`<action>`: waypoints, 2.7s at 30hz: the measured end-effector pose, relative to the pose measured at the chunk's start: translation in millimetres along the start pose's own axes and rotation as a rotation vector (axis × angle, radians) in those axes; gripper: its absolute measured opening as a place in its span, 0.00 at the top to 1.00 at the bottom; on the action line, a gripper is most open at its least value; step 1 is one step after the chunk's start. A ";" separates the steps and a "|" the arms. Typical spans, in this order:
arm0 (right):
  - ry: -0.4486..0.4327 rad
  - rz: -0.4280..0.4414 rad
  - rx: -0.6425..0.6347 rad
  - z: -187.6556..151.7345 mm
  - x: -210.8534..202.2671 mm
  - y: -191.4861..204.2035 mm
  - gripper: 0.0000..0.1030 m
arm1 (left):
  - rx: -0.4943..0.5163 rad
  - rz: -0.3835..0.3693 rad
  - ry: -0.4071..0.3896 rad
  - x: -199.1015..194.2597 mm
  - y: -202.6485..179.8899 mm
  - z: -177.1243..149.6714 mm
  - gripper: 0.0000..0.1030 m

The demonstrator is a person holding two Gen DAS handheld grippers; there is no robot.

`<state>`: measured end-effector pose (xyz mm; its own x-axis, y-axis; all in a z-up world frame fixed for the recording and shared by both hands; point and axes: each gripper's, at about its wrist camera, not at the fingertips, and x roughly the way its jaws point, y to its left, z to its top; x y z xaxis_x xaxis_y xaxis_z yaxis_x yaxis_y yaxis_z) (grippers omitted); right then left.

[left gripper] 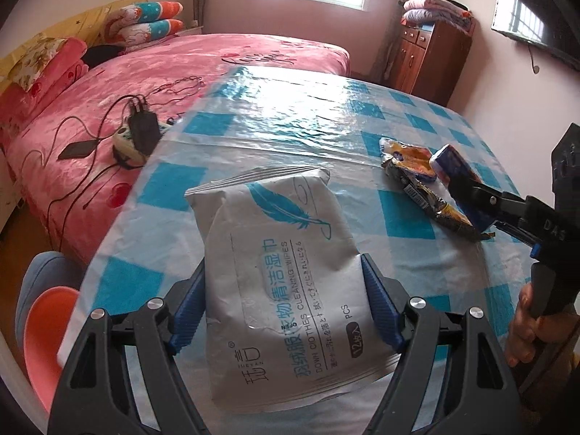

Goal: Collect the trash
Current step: 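Carry the wet-wipes pack and tissue pack from the table over the orange bucket, then open both grippers over the orange bucket to drop the two packs, then move both open grippers back to the orange cake packet and Coffeemix bar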

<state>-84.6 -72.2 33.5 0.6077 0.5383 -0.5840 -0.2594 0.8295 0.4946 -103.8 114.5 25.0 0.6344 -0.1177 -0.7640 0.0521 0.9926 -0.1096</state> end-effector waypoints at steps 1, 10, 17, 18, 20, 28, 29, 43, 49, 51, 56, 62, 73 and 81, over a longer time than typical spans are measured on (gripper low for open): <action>0.000 0.005 -0.002 -0.9 0.0 3.8 0.39 | -0.006 0.000 -0.002 -1.3 3.5 -0.5 0.24; 0.006 0.061 -0.048 -9.0 1.1 45.8 0.39 | -0.066 -0.013 -0.023 -20.0 40.0 -15.0 0.24; 0.051 0.105 -0.057 -16.8 14.9 74.6 0.39 | -0.104 -0.023 -0.039 -33.7 67.3 -25.3 0.24; 0.062 0.113 -0.059 -19.4 18.0 80.9 0.39 | -0.112 -0.025 -0.045 -36.4 72.5 -27.2 0.24; 0.080 0.129 -0.061 -22.5 22.4 90.0 0.39 | -0.124 -0.024 -0.051 -41.4 80.3 -30.6 0.24; 0.175 0.223 -0.095 -36.6 44.9 143.4 0.39 | -0.199 0.005 -0.063 -57.6 128.1 -49.6 0.24; 0.184 0.229 -0.104 -38.1 47.5 150.1 0.39 | -0.209 0.011 -0.063 -58.8 133.8 -51.4 0.24; 0.350 0.340 -0.232 -69.2 99.2 255.0 0.38 | -0.422 0.165 -0.016 -67.5 242.5 -106.4 0.23; 0.404 0.358 -0.284 -79.7 121.8 287.9 0.38 | -0.471 0.189 0.006 -61.2 265.9 -121.3 0.23; 0.418 0.359 -0.298 -82.5 127.9 295.4 0.37 | -0.482 0.189 0.016 -57.9 270.7 -125.4 0.23; 0.465 0.359 -0.308 -91.5 146.8 309.9 0.26 | -0.522 0.201 0.065 -50.1 285.2 -137.6 0.22; 0.434 0.312 -0.342 -92.0 140.6 308.1 0.18 | -0.487 0.234 0.042 -57.7 288.3 -139.0 0.21; 0.315 0.190 -0.405 -87.2 112.4 283.2 0.15 | -0.472 0.236 0.057 -57.4 283.5 -136.6 0.21; 0.255 0.121 -0.408 -84.4 96.1 259.3 0.15 | -0.425 0.208 0.060 -57.7 260.3 -126.6 0.21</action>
<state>-156.9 207.2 51.3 0.3650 0.6114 -0.7022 -0.6202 0.7221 0.3064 -224.4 375.9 -39.9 0.5518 0.0689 -0.8311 -0.3997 0.8965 -0.1911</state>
